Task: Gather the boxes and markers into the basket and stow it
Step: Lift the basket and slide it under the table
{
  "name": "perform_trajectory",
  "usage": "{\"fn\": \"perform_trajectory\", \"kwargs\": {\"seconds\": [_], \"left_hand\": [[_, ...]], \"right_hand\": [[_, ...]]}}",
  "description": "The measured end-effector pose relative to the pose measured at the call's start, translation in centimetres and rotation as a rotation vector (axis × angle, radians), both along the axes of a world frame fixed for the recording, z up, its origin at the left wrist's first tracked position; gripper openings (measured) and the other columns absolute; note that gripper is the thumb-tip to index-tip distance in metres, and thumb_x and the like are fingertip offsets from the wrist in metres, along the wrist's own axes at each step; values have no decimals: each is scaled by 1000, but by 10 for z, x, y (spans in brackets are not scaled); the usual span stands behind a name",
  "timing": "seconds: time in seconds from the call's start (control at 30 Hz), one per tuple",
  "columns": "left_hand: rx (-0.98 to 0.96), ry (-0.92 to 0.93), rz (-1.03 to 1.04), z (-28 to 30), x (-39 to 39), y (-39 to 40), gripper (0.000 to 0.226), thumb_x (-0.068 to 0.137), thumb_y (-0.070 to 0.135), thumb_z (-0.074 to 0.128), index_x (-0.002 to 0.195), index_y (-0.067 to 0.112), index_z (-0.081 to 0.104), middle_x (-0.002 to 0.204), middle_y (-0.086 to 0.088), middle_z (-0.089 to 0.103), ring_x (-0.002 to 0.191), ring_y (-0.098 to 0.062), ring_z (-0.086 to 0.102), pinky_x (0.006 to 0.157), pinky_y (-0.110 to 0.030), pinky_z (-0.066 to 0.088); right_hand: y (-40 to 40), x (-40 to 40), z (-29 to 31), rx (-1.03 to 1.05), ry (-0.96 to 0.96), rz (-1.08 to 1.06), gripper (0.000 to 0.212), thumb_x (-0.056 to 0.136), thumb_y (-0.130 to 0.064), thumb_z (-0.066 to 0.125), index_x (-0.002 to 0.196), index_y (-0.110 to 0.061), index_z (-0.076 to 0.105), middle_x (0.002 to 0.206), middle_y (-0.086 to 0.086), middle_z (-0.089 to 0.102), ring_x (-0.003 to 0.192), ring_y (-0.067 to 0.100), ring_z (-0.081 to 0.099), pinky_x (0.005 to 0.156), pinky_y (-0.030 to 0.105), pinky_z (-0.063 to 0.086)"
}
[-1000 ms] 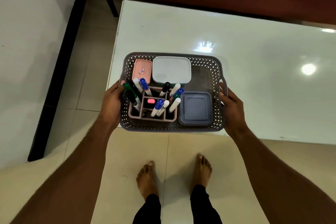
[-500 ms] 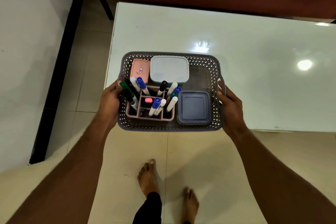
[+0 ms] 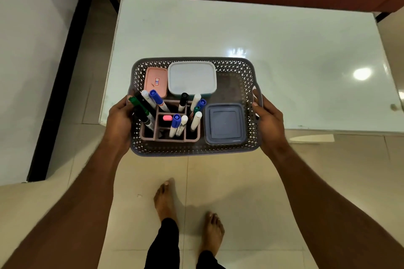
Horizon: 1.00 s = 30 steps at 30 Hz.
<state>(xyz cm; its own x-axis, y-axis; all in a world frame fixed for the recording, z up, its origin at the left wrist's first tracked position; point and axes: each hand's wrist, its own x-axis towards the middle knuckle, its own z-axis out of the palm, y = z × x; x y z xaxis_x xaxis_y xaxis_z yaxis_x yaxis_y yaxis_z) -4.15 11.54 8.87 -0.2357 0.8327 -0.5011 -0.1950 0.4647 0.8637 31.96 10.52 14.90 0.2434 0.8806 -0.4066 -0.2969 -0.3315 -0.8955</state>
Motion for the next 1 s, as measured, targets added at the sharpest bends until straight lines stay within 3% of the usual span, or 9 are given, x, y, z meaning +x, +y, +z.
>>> {"fn": "perform_trajectory", "kwargs": {"seconds": [0.07,0.17,0.4,0.57,0.67,0.77,0.9,1.0], "left_hand": [[-22,-35,61,68,27,-23,32,101,15,48,125,8,68,121,-18,73,105,-30,71,92,-45,59],[28,-130,50,71,35,-55,30,104,8,45,115,10,72,98,-5,80,88,-21,77,74,-32,63],[-34,-162,31,54,22,-105,37,102,7,46,135,2,63,115,-14,75,94,-24,77,75,-33,64],[-15,-212,3,49,2,-139,49,81,24,70,127,11,69,127,-18,72,106,-29,74,89,-39,63],[-24,-213,8,41,-8,-157,46,92,20,61,135,4,63,128,-19,70,104,-28,75,87,-39,64],[-60,-256,11,29,-18,-170,79,71,40,82,138,5,61,131,-20,69,110,-31,73,91,-41,63],[-134,-268,47,2,-27,-184,40,104,17,47,141,5,59,136,-21,66,120,-37,68,94,-43,62],[-181,-253,48,-18,-32,-189,39,109,18,39,140,5,59,134,-21,67,113,-33,71,88,-41,64]], "right_hand": [[-17,8,0,0,1,-8,41,103,5,48,142,-1,58,138,12,67,131,28,63,116,52,45],[-45,15,-1,-11,-5,-1,41,103,5,48,142,-1,58,139,12,67,131,29,63,116,52,45],[-107,5,-16,-37,-38,-5,39,104,1,51,142,-3,59,139,13,66,131,31,63,113,55,48],[-144,-15,-20,-37,-16,11,38,105,0,48,142,0,57,135,15,69,125,32,66,100,42,59],[-162,-25,-28,-68,-8,17,38,105,0,48,141,-4,60,131,12,71,122,30,68,94,39,61],[-176,-34,-39,-108,-19,20,37,104,-1,50,139,-8,62,131,11,72,121,30,69,95,39,61],[-189,-42,-60,-153,-43,39,39,104,-1,51,142,-5,59,135,13,70,127,33,65,104,46,56],[-195,-45,-81,-184,-52,62,40,105,-2,50,144,-5,57,138,13,67,129,31,64,111,54,49]]}}
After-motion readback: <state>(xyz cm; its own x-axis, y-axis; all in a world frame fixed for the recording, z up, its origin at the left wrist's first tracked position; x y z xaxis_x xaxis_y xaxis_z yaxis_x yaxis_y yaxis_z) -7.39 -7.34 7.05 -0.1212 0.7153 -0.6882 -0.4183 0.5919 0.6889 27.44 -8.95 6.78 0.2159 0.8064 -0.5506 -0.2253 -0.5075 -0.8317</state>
